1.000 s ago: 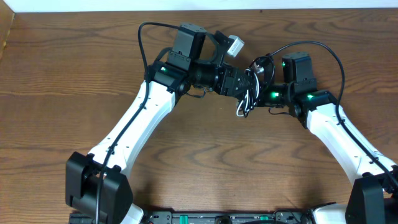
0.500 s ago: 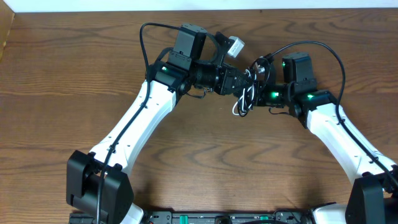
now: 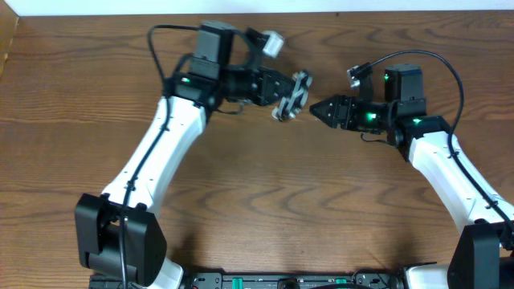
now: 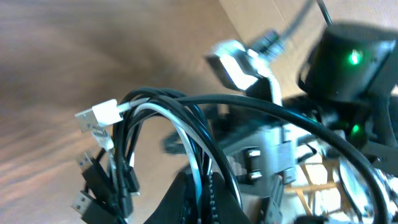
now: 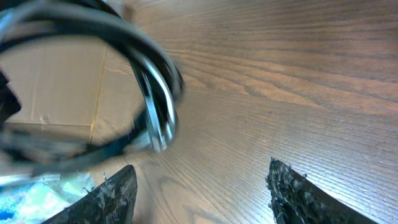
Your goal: Untangle cables
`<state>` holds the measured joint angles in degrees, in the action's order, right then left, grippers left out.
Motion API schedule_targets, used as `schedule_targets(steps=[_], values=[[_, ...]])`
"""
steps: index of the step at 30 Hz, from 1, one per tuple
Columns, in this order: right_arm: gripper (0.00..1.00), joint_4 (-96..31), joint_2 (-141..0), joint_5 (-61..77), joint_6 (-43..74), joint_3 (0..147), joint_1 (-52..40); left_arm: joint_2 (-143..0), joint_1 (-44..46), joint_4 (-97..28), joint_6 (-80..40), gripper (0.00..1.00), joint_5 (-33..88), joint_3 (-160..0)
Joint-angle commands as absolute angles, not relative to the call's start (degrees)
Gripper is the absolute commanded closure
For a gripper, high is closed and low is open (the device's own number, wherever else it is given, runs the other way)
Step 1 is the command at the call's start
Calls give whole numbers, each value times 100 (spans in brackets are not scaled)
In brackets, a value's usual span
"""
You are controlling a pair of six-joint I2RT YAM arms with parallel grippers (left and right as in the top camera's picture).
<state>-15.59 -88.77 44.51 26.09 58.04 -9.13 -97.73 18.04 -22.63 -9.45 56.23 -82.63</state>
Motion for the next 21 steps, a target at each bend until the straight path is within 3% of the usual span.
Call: schedule_targets(steps=[1, 6, 21], values=[[37, -1393, -8882, 5000, 2565, 5927, -775, -9837, 1472, -2174, -1087, 93, 5629, -8274], [40, -523, -8882, 5881, 2661, 5927, -869, -9837, 1459, -2215, -1146, 93, 5450, -8274], [42, 1164, -8882, 5843, 4783, 5927, -1098, -9837, 1518, -2488, -2488, 93, 3905, -8274]])
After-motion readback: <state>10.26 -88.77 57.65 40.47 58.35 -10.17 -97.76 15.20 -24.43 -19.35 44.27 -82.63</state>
